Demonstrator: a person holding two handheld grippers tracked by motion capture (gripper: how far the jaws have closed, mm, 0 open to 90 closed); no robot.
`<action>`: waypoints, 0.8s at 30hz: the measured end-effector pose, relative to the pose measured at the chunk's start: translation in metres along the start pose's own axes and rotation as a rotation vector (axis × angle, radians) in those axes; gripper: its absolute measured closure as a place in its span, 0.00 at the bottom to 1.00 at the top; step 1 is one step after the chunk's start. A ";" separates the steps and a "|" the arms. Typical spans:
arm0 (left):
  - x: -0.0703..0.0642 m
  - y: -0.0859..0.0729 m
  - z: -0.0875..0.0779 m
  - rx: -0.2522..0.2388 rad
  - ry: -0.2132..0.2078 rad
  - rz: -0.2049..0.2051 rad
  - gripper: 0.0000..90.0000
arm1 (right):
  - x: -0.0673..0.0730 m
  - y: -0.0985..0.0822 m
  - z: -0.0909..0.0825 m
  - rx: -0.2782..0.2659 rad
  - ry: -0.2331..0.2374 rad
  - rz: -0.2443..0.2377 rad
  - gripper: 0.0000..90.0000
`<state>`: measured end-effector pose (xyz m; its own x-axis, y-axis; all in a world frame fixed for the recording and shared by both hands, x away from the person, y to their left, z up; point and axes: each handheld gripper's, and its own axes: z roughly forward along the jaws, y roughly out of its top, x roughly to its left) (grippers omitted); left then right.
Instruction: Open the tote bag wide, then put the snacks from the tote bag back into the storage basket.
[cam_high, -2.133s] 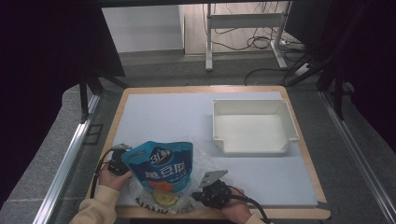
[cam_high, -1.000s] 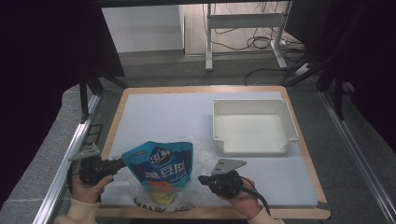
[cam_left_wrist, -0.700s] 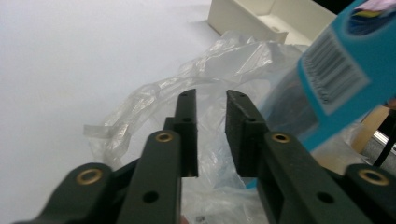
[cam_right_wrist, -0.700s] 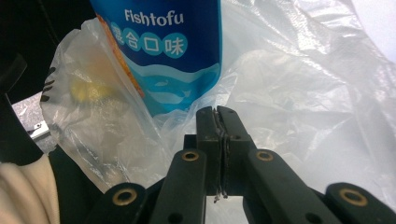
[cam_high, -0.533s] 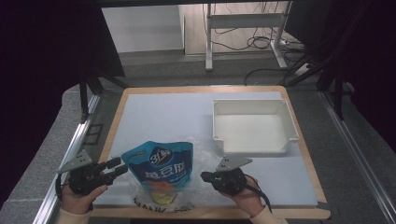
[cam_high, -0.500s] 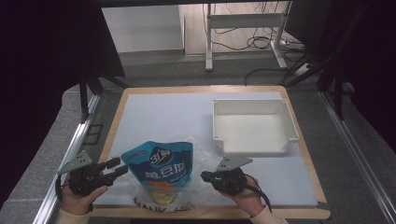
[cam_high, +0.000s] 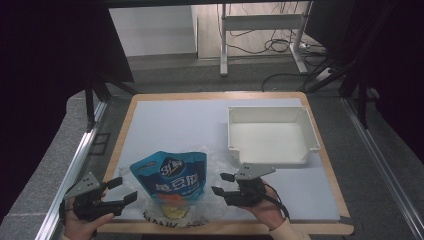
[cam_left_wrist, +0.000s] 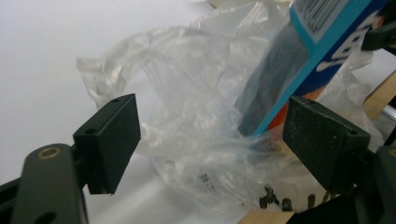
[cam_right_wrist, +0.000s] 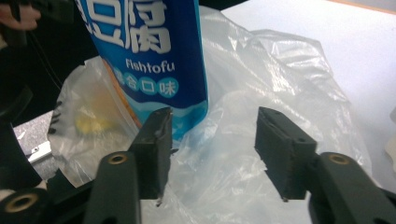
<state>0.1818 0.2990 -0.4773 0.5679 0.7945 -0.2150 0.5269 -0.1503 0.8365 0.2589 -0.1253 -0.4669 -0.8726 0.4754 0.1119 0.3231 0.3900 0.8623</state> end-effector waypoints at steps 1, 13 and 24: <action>0.000 -0.001 0.000 0.001 -0.001 -0.001 0.20 | 0.000 0.001 0.000 -0.003 -0.006 -0.001 0.46; 0.005 -0.008 0.000 -0.008 0.005 -0.013 0.20 | 0.002 0.013 -0.003 -0.040 0.003 0.003 0.39; 0.003 -0.006 0.005 0.000 0.002 -0.012 0.20 | 0.004 0.026 -0.008 -0.072 0.015 -0.006 0.34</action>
<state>0.1837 0.2995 -0.4860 0.5605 0.7974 -0.2238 0.5333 -0.1407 0.8341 0.2607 -0.1190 -0.4402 -0.8798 0.4615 0.1136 0.2912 0.3345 0.8963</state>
